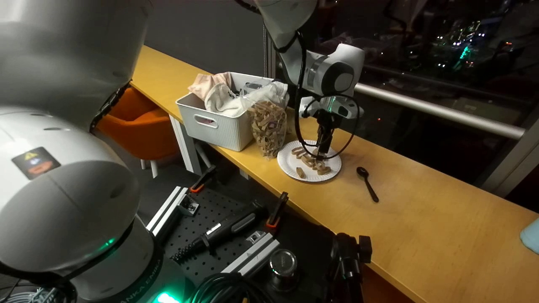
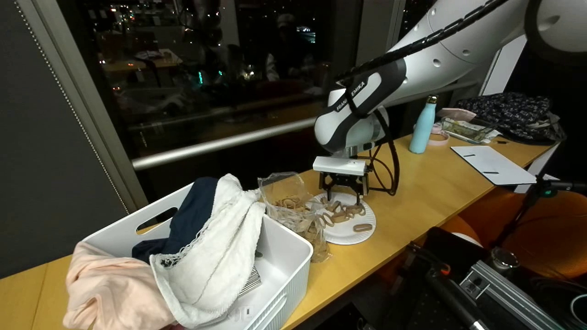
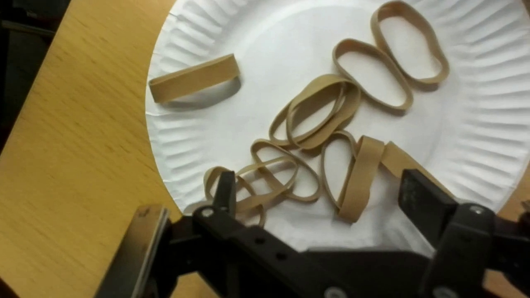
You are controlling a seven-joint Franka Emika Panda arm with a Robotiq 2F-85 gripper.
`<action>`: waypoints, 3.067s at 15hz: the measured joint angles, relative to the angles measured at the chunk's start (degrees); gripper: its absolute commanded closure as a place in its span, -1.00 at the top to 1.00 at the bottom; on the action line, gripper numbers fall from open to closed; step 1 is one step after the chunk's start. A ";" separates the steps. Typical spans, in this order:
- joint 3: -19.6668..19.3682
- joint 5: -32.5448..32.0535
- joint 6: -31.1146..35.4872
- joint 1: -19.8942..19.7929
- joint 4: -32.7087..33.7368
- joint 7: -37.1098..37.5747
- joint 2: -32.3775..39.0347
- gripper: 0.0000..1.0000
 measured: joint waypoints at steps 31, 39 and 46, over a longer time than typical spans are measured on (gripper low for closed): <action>0.07 3.70 2.79 -2.20 -1.66 3.20 -1.32 -0.98; 0.27 3.73 4.97 -2.36 -13.53 -4.58 -17.67 -0.98; 2.90 3.66 4.45 -1.69 -17.29 -14.84 -34.39 -0.98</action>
